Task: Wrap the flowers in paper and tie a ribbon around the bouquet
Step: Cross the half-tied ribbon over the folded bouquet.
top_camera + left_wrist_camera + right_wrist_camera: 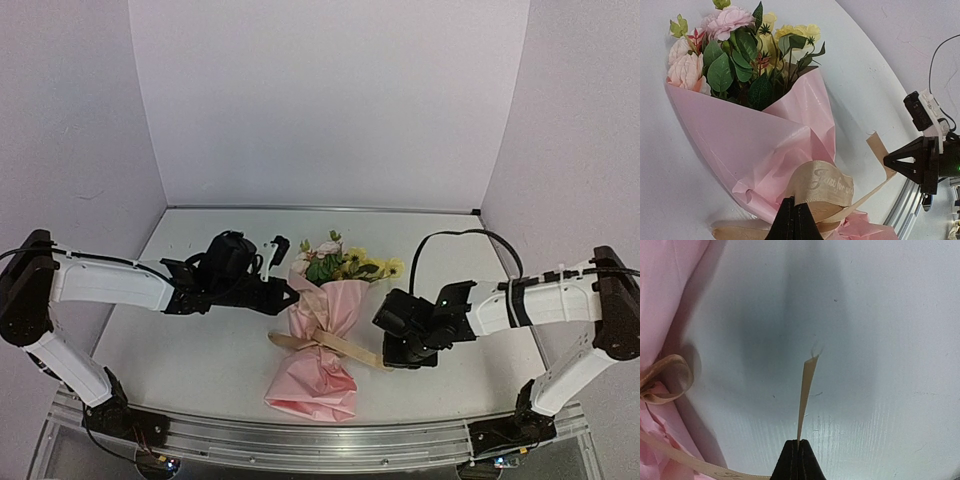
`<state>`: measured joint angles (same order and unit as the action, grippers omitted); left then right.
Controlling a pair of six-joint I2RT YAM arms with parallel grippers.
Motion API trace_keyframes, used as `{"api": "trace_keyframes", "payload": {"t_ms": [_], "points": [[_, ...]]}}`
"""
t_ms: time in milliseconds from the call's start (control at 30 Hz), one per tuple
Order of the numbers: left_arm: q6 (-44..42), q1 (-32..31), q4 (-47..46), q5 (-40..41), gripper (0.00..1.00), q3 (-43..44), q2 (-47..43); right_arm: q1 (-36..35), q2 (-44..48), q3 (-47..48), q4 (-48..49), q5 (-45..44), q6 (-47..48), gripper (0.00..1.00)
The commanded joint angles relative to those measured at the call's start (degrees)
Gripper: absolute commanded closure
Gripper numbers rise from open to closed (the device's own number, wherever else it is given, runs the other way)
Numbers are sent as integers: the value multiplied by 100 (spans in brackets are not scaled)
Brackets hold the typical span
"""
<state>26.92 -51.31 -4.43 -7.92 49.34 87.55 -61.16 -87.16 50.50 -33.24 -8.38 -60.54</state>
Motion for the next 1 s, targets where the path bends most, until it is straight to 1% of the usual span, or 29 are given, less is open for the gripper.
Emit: {"api": "trace_keyframes", "payload": {"t_ms": [0, 67, 100, 167, 267, 367, 467, 533, 667, 733, 867, 967], "points": [[-274, 10, -57, -409, 100, 38, -173, -88, -328, 401, -142, -165, -7, 99], [-347, 6, -63, -698, 100, 77, -108, -87, -388, 499, -131, -262, 50, 92], [-398, 7, -56, -856, 100, 96, -54, -83, -428, 576, -130, -307, 111, 87], [-432, 6, 7, -964, 100, 169, 38, -82, -546, 743, -130, -343, 188, 81], [-473, 4, 84, -999, 100, 207, 98, -82, -699, 878, -130, -351, 244, 71], [-494, 6, 138, -978, 100, 201, 75, -80, -606, 848, -11, -400, 319, 65], [-479, 4, 186, -911, 100, 182, 79, -91, -347, 791, 546, -184, 779, 61], [-449, 6, 244, -801, 100, 195, 103, -122, -247, 791, 873, -20, 1146, 56], [-310, 7, 316, -503, 100, 193, 86, -200, -120, 675, 1701, 615, 1701, 55], [-275, 7, 287, -479, 100, 182, 74, -285, -125, 705, 2005, 832, 1923, 53], [-216, 7, 243, -476, 100, 172, 70, -439, -442, 1153, 1938, 1025, 2239, 52], [-221, 7, 260, -444, 100, 188, 52, -496, -716, 1400, 1867, 1004, 2242, 54]]}}
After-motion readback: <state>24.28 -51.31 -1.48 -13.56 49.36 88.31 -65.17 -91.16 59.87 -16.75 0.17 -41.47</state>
